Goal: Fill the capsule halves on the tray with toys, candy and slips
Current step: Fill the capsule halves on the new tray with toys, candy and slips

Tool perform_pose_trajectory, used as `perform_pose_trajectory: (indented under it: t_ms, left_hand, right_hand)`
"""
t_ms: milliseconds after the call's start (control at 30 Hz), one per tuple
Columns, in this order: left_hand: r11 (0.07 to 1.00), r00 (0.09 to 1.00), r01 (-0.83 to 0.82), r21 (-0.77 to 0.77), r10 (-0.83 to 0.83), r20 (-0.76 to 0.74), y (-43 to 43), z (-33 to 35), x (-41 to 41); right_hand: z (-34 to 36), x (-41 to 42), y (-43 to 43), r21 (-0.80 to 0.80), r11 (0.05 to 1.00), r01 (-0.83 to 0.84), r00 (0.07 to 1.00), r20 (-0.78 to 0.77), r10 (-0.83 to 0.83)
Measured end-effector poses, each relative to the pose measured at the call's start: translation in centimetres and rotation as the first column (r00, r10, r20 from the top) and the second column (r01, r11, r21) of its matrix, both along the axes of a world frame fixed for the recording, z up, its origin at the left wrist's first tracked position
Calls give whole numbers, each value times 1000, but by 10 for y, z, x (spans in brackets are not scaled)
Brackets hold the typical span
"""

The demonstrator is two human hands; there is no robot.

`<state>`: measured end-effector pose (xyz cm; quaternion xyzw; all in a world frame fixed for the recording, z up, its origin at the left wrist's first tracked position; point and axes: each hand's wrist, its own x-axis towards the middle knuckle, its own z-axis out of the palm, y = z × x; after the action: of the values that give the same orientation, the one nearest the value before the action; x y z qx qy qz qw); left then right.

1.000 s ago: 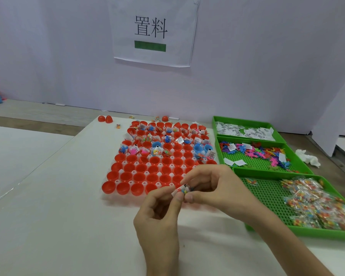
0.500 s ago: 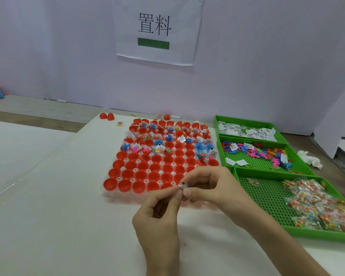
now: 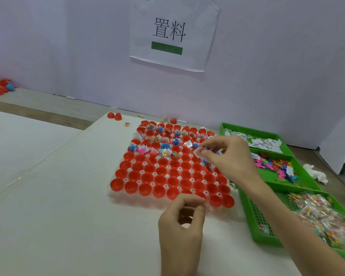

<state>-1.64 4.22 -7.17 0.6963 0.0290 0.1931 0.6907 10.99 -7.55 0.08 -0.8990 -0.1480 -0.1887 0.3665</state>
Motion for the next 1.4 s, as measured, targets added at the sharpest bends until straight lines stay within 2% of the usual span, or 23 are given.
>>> perform_pose_trajectory:
  t_ms: [167, 467, 667, 933, 1133, 1333, 1400]
  left_hand:
    - [999, 999, 42, 24, -42, 3, 0, -1, 0]
    - [999, 999, 32, -13, -32, 3, 2, -4, 5]
    - [999, 999, 35, -41, -35, 2, 3, -2, 4]
    - [997, 998, 49, -56, -50, -22, 4, 0, 4]
    - [995, 996, 62, -83, -67, -59, 5, 3, 5]
    - [997, 993, 37, -74, -45, -106, 6, 1, 13]
    - [996, 989, 60, -59, -68, -134, 5, 0, 15]
  right_hand:
    - [-12, 44, 19, -308, 951, -26, 998, -62, 7]
    - [-22, 58, 38, -449, 893, -35, 986, -162, -43]
    - [-25, 59, 40, -389, 920, -45, 973, -227, -49]
    - [-22, 65, 49, -433, 902, -9, 970, -224, -98]
    - [-7, 75, 45, -439, 895, -71, 936, -339, -93]
    - [2, 74, 33, -345, 928, -142, 928, -372, 3]
    - [8, 81, 21, -275, 956, -103, 938, -346, 1]
